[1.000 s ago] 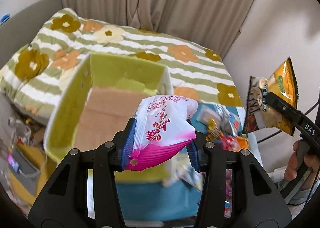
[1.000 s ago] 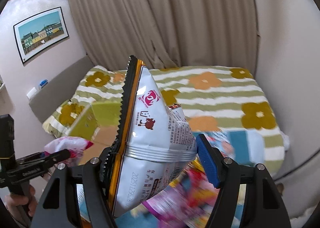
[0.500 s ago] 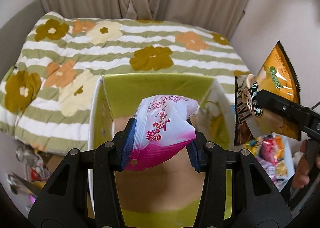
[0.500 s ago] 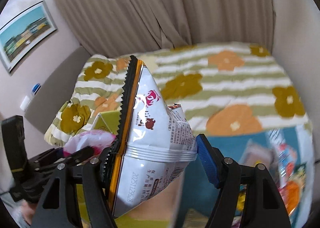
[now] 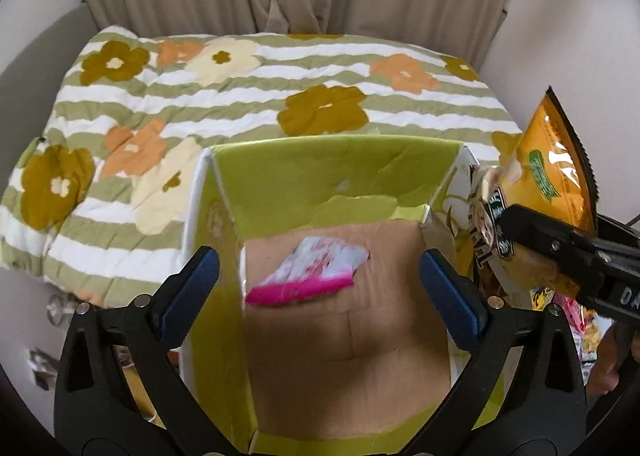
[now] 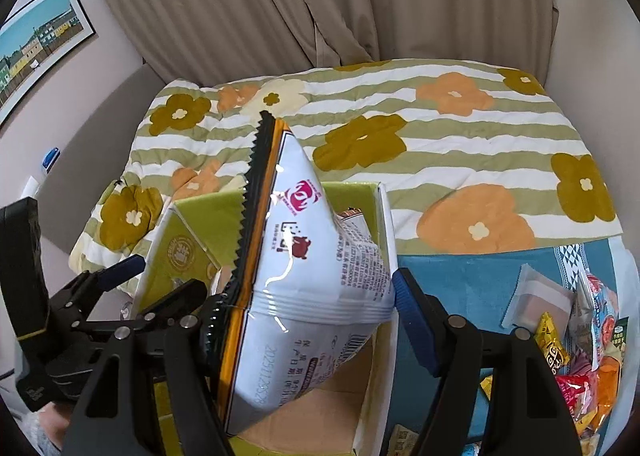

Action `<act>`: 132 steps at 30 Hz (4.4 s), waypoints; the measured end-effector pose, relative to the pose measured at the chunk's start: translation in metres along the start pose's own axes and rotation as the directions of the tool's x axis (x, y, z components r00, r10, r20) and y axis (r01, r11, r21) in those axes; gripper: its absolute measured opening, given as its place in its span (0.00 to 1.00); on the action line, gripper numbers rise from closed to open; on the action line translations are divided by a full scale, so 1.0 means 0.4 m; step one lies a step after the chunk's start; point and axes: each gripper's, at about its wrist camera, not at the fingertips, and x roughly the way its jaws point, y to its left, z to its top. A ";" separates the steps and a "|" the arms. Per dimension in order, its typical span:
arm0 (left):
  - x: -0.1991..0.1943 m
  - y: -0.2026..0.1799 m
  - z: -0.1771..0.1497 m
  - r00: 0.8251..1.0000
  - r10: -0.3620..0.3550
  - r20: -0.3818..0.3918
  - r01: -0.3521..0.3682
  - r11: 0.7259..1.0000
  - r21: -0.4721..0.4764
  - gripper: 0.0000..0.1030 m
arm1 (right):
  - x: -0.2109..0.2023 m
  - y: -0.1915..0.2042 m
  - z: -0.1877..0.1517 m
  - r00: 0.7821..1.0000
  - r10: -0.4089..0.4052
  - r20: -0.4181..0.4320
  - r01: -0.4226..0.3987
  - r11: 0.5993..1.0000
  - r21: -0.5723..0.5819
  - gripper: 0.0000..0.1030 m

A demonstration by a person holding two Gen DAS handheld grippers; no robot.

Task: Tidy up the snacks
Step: 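Release the pink bag into the box with the left gripper while the right drops the white bag, then move both grippers back over the snack pile, then grasp the red chocolate bag with the left gripper while the right grasps a patterned chip bag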

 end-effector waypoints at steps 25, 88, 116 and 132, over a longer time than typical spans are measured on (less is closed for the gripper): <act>-0.071 0.098 -0.134 0.997 0.069 -0.041 -0.072 0.994 -0.077 0.96 | 0.086 0.035 -0.001 0.999 -0.027 -0.039 0.022 0.993 -0.112 1.00; -0.175 -0.866 -0.650 0.953 -0.228 -0.197 0.262 0.951 0.166 0.97 | -0.481 -0.706 -0.552 0.992 -0.129 -0.002 0.127 0.973 0.192 1.00; 0.007 -0.919 -0.727 0.885 -0.273 -0.377 0.350 0.924 0.151 0.70 | -0.225 -0.840 -0.640 0.992 0.073 -0.106 0.010 0.775 0.632 1.00; -0.024 -0.886 -0.701 0.883 -0.305 -0.357 0.371 0.919 0.133 0.69 | -0.274 -0.845 -0.669 0.996 0.071 -0.051 -0.022 0.772 0.635 0.62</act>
